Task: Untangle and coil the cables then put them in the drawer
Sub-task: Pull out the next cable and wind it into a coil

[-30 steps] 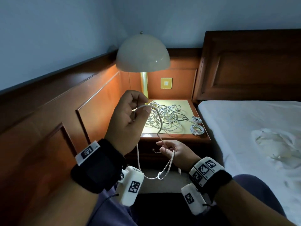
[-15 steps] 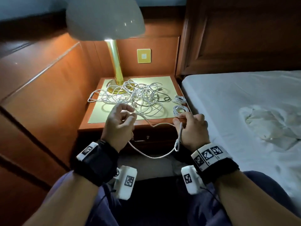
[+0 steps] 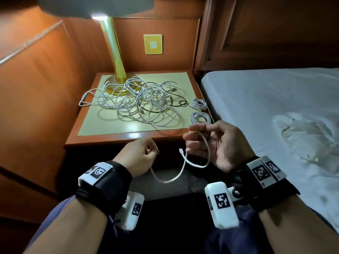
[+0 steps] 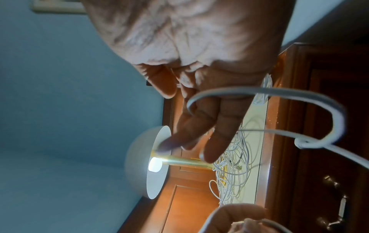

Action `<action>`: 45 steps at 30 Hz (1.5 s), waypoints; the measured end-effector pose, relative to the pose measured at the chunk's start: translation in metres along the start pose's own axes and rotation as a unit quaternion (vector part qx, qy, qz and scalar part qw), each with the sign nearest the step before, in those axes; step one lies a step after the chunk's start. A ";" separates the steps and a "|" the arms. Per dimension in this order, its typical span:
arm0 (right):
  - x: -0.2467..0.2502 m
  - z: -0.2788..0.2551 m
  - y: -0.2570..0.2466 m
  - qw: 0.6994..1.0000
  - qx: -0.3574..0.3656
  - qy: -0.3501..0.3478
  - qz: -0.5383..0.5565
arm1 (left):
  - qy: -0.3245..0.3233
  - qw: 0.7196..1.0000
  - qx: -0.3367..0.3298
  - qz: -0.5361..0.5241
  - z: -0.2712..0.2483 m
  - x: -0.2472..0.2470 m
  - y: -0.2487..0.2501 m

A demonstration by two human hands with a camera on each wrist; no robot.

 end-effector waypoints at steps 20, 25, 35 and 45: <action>-0.006 -0.001 0.006 0.964 0.031 -0.018 -0.264 | 0.137 0.885 -0.105 -0.432 0.002 0.040 0.013; 0.019 0.000 -0.006 0.984 0.022 0.051 -0.170 | 0.223 0.862 -0.052 -0.453 0.002 0.067 -0.022; 0.048 -0.001 -0.035 0.987 0.104 0.086 0.083 | 0.284 0.902 0.017 -0.326 0.004 0.076 -0.056; 0.054 -0.007 -0.052 0.963 0.221 0.148 -0.052 | 0.225 0.968 -0.016 -0.110 0.002 0.053 -0.020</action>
Point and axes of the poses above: each hand's wrist, its own z-axis towards the middle knuckle, its own x-axis out of the back of the hand, y = z × x, the point moved 10 cm from there along z, towards the middle knuckle, and after that the axes turned 1 degree about z, right-handed, at the moved point
